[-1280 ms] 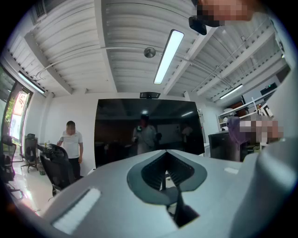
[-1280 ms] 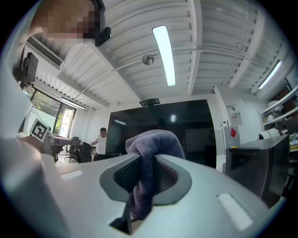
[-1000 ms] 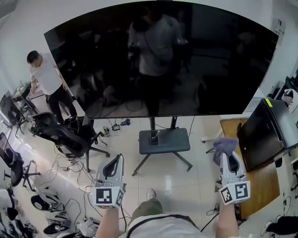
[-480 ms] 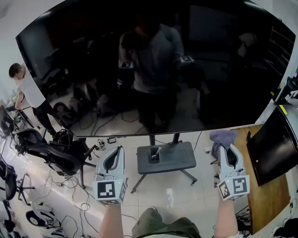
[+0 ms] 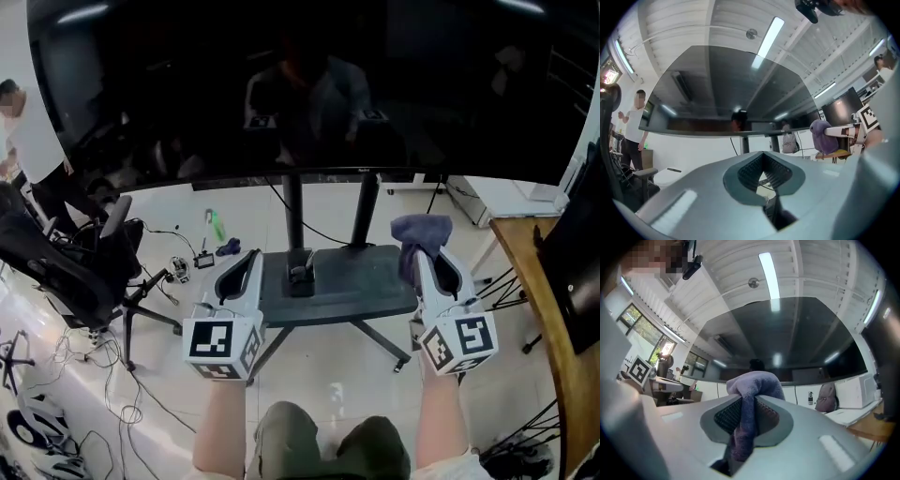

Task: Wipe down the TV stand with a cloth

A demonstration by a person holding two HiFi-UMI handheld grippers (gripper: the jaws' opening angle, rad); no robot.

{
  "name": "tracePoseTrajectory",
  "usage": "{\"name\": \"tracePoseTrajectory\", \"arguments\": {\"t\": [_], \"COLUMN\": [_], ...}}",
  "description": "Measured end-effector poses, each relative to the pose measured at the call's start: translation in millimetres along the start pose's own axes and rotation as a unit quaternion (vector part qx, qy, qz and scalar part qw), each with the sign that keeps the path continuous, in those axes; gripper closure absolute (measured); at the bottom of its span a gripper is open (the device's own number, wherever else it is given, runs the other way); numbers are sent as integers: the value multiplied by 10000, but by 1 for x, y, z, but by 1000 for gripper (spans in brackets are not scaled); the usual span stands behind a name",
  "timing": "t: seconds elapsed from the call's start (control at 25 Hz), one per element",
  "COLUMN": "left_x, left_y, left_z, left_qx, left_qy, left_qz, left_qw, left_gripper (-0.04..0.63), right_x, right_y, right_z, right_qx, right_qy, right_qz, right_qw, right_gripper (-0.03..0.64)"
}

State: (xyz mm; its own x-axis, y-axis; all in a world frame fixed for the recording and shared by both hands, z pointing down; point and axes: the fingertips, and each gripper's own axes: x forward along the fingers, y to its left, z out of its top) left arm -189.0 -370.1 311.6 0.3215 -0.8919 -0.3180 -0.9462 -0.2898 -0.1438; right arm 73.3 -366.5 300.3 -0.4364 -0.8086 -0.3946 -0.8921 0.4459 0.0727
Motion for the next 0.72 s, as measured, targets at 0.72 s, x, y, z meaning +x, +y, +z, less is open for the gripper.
{"name": "tracePoseTrajectory", "arguments": {"t": [0.72], "left_x": [-104], "left_y": [-26], "left_z": [-200], "left_qx": [17], "left_qy": [47], "left_qz": [467], "left_qw": [9989], "left_gripper": [594], "right_x": [-63], "right_y": [71], "right_z": [-209], "right_qx": [37], "right_qy": [43], "right_qz": [-4], "right_qw": [10000], "right_gripper": [565]}}
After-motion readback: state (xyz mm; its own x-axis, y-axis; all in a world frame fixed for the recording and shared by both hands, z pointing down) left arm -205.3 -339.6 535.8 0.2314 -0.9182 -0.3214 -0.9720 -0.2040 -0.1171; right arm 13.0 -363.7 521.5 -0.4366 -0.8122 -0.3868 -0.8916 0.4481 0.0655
